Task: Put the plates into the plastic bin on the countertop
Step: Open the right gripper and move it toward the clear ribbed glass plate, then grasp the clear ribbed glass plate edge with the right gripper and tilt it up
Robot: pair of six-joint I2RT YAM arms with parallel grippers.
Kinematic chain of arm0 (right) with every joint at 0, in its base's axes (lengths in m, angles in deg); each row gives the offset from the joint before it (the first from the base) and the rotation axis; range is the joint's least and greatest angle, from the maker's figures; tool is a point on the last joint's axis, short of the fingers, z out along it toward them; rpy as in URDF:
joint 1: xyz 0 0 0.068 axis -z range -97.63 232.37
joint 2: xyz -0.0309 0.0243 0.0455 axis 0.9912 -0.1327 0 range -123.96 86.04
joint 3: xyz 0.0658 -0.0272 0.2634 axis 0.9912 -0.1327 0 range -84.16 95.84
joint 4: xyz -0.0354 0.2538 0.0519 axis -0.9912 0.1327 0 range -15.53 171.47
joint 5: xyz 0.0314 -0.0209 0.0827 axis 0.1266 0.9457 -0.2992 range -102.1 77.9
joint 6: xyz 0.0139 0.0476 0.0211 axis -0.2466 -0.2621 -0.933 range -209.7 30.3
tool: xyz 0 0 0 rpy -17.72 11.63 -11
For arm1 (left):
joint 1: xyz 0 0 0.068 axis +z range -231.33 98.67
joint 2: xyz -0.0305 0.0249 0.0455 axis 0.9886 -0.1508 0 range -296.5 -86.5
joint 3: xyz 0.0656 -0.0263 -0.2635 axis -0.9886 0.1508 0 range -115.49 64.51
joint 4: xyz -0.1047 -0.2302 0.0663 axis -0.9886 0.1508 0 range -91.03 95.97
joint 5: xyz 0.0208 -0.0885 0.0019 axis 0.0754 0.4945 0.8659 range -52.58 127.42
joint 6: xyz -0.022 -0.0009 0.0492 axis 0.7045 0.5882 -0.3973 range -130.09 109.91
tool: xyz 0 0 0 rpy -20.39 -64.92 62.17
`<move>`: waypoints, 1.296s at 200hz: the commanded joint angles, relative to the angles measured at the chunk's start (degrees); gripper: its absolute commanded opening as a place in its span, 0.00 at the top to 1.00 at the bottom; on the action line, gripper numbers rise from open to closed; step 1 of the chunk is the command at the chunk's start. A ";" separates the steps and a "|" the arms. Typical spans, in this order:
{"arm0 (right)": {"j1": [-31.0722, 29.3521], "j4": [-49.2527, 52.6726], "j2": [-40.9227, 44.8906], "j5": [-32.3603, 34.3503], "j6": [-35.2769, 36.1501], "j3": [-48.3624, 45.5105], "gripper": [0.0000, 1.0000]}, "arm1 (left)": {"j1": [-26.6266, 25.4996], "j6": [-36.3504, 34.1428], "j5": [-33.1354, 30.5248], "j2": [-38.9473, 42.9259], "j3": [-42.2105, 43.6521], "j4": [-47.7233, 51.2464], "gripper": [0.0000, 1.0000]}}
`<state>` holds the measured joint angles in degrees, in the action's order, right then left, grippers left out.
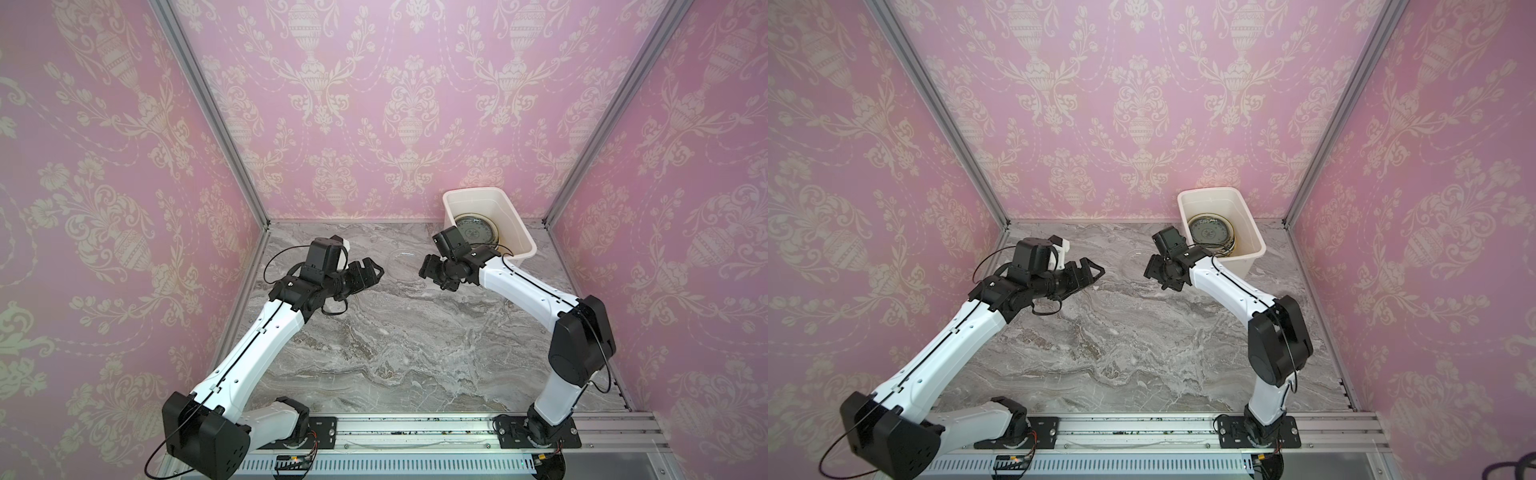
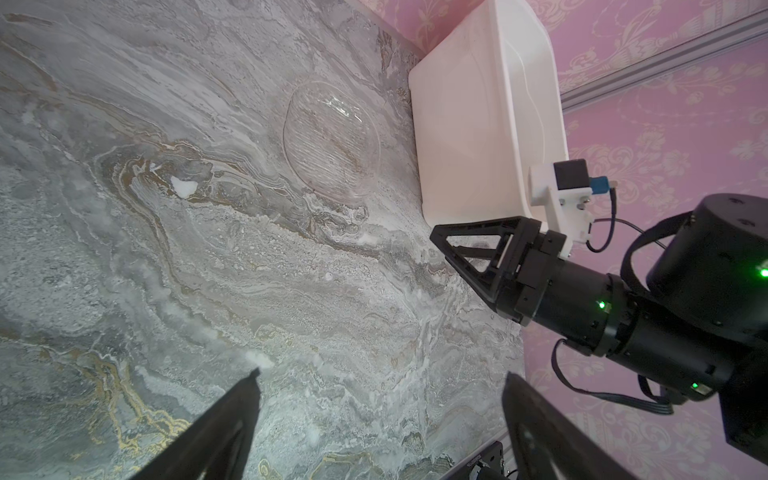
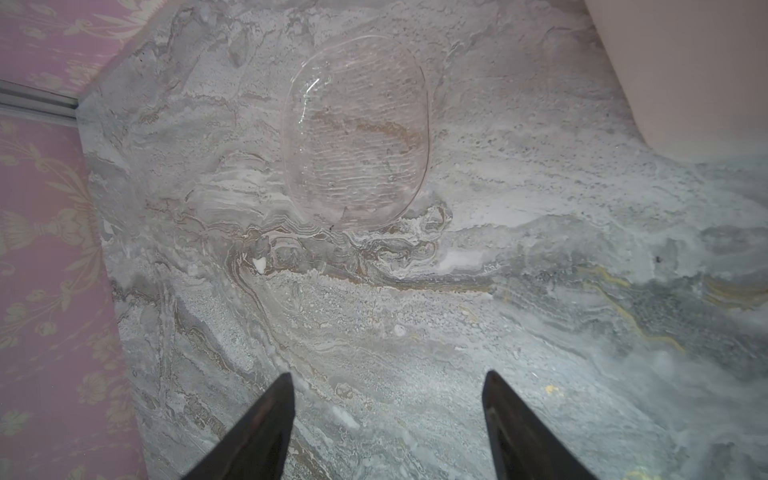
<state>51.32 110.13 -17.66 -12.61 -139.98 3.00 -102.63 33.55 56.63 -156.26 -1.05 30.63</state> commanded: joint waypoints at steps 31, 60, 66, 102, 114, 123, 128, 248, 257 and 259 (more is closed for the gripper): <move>-0.42 4.06 -9.79 3.46 0.38 10.30 0.36 | 1.53 -0.39 3.27 -1.07 1.60 -2.26 0.07; -0.33 7.25 -16.01 5.24 0.45 17.15 0.41 | 2.87 -1.69 4.25 -1.56 1.58 -2.19 0.07; -0.26 7.78 -17.10 5.59 0.58 18.24 0.43 | 3.15 -1.87 4.50 -1.65 1.57 -2.30 0.07; -0.06 11.59 -21.93 9.06 0.97 23.65 0.49 | 5.15 -2.71 5.66 -2.05 1.66 -2.30 0.07; 0.02 11.88 -22.54 10.09 0.98 23.94 0.52 | 5.78 -2.98 6.15 -2.21 1.75 -2.39 0.07; 0.18 12.19 -23.01 10.74 0.93 24.03 0.53 | 6.30 -3.04 6.57 -2.43 1.81 -2.46 0.07; 0.28 12.24 -23.25 10.97 0.86 24.08 0.54 | 6.56 -3.16 6.77 -2.55 1.84 -2.41 0.07; 2.91 9.19 -27.12 6.96 1.74 24.28 0.63 | 8.02 -2.93 8.66 -6.60 0.32 -4.55 0.07; 2.87 8.84 -27.38 6.67 1.84 24.34 0.65 | 8.01 -2.94 8.67 -6.71 0.31 -4.58 0.07; 2.95 8.78 -27.42 6.58 1.85 24.33 0.65 | 7.96 -2.94 8.71 -6.77 0.31 -4.54 0.07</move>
<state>54.04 119.70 -42.54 -4.68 -138.97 25.57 -94.98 31.76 64.12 -162.69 0.06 26.81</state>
